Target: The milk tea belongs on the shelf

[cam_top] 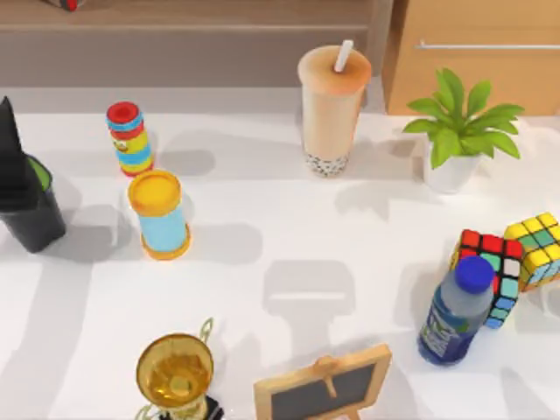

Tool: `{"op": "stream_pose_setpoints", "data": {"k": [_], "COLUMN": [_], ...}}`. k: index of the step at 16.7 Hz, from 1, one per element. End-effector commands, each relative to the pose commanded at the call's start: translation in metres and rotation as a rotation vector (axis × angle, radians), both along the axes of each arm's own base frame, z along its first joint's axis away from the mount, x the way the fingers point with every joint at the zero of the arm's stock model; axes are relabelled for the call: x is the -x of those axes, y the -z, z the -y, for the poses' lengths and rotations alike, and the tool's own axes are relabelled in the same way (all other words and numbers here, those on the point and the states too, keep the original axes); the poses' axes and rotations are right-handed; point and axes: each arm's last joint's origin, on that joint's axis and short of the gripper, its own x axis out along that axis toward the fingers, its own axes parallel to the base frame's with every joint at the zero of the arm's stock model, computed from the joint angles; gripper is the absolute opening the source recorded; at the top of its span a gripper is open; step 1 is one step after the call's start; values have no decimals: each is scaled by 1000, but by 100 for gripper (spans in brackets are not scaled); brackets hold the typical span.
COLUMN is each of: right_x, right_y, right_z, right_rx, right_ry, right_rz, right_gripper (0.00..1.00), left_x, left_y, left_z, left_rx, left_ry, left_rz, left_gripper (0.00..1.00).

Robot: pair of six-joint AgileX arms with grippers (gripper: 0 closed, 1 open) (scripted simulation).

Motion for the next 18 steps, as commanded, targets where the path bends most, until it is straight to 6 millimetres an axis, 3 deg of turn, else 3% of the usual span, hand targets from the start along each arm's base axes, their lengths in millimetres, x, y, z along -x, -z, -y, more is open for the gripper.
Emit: {"op": "stream_pose_setpoints", "data": {"k": [4,8,10,13,16,18], "right_x": [0,0,0,0,0,0], "right_y": [0,0,0,0,0,0], "right_z": [0,0,0,0,0,0], "right_rx": [0,0,0,0,0,0], "right_ry": [0,0,0,0,0,0], "right_rz": [0,0,0,0,0,0], "right_gripper": [100,100,100,100,100,100], "left_x": [-54,-113,-136,-153,-153,-146], "left_y": [-33,-33,-16,27,80,115], "left_z": [41,110,152,214,264,286], "left_rx": [18,43,55,67,67,56], "left_ry": [2,-1,-1,4,10,12], "left_rz": [28,44,44,35,16,-2], "left_gripper": [100,100,100,100,100,100]}}
